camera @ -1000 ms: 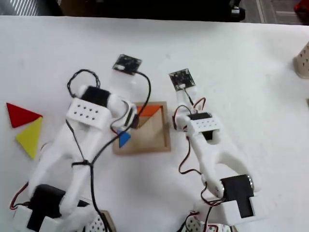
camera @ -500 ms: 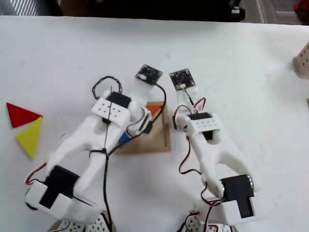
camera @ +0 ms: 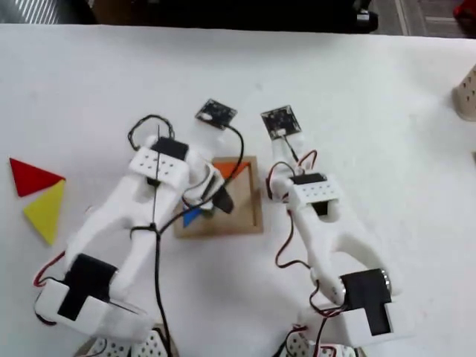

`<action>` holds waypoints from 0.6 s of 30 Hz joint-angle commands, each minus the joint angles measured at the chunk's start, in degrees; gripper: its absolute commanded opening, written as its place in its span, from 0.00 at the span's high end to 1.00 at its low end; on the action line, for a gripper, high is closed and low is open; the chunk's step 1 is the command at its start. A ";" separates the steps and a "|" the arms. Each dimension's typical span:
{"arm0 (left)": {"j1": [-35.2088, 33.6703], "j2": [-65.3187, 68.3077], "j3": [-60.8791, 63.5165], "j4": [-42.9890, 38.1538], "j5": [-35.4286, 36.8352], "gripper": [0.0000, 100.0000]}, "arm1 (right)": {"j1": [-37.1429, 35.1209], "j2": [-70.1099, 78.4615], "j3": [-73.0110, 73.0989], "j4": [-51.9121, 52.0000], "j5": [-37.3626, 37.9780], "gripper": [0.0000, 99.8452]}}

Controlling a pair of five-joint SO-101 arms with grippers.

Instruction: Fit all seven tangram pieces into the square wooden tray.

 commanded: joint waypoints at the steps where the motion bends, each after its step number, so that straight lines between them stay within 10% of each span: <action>1: -3.47 -7.08 0.18 2.64 -0.26 0.67 | 0.31 -2.77 -1.85 -1.01 0.70 0.98; 18: -18.59 -21.49 18.90 -20.84 9.76 0.67 | -2.07 -3.12 -1.05 -0.22 0.70 0.98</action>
